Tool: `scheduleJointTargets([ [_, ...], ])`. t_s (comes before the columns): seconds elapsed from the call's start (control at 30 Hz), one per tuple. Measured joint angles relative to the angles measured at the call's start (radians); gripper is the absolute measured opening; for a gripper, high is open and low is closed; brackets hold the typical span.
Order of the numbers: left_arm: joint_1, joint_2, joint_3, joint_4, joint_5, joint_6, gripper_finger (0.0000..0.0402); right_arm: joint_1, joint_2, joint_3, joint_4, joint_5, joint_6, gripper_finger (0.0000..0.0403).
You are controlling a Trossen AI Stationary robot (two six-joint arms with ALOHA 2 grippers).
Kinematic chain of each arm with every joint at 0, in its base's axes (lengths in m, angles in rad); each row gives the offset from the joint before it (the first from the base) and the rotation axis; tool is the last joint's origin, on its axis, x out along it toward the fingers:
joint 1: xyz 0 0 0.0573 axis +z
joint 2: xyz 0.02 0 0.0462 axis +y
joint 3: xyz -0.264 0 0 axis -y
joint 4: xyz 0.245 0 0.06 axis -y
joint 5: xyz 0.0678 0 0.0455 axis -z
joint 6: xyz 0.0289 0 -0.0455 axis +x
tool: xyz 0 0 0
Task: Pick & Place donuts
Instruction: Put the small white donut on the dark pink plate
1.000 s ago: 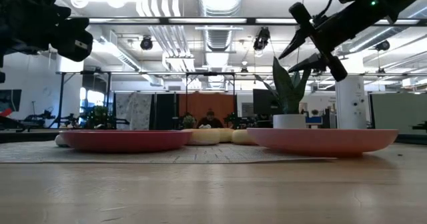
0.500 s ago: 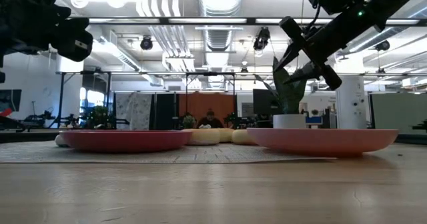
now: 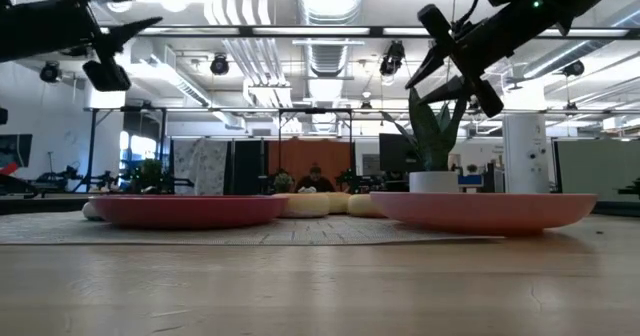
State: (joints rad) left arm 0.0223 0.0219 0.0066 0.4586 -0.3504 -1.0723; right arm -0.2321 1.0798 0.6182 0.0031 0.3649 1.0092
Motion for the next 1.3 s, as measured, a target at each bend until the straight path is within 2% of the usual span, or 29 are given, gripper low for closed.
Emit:
scheduleJointTargets([
  [0.13, 0.001, 0.008, 0.003, -0.009, -0.285, 0.078, 0.0110, 0.000, 0.000, 0.000, 0.000, 0.000, 0.003, 0.0148],
  [0.27, 0.002, 0.010, 0.003, -0.032, -0.489, 0.068, 0.0110, 0.000, 0.000, 0.000, 0.000, 0.000, 0.000, 0.0148],
  [0.33, 0.002, 0.010, 0.003, -0.034, -0.519, 0.055, 0.0110, 0.000, 0.000, 0.000, -0.001, -0.001, -0.001, 0.0147],
  [0.53, 0.001, 0.049, 0.035, -0.023, -0.511, 0.091, 0.0110, 0.000, 0.000, 0.000, -0.001, -0.007, -0.023, 0.0143],
  [0.63, 0.002, 0.120, 0.107, -0.014, -0.455, 0.187, 0.0110, 0.000, 0.000, 0.000, -0.003, -0.031, -0.028, 0.0144],
  [0.7, 0.002, 0.211, 0.177, -0.014, -0.410, 0.254, 0.0110, 0.000, 0.001, 0.000, -0.008, -0.050, -0.042, 0.0142],
  [0.9, 0.021, 0.614, 0.405, -0.085, -0.399, 0.365, 0.0110, 0.000, 0.002, 0.000, -0.013, -0.080, -0.071, 0.0139],
  [1.03, 0.096, 0.855, 0.535, -0.044, -0.383, 0.357, 0.0110, 0.000, 0.002, -0.001, -0.035, -0.096, -0.078, 0.0139],
  [1.13, 0.206, 1.001, 0.618, -0.092, -0.222, 0.362, 0.0110, 0.000, 0.002, -0.001, -0.035, -0.116, -0.126, 0.0137],
  [1.3, 0.465, 1.187, 0.752, -0.250, 0.146, 0.260, 0.0110, -0.001, -0.005, -0.001, -0.065, -0.119, -0.173, 0.0139],
])
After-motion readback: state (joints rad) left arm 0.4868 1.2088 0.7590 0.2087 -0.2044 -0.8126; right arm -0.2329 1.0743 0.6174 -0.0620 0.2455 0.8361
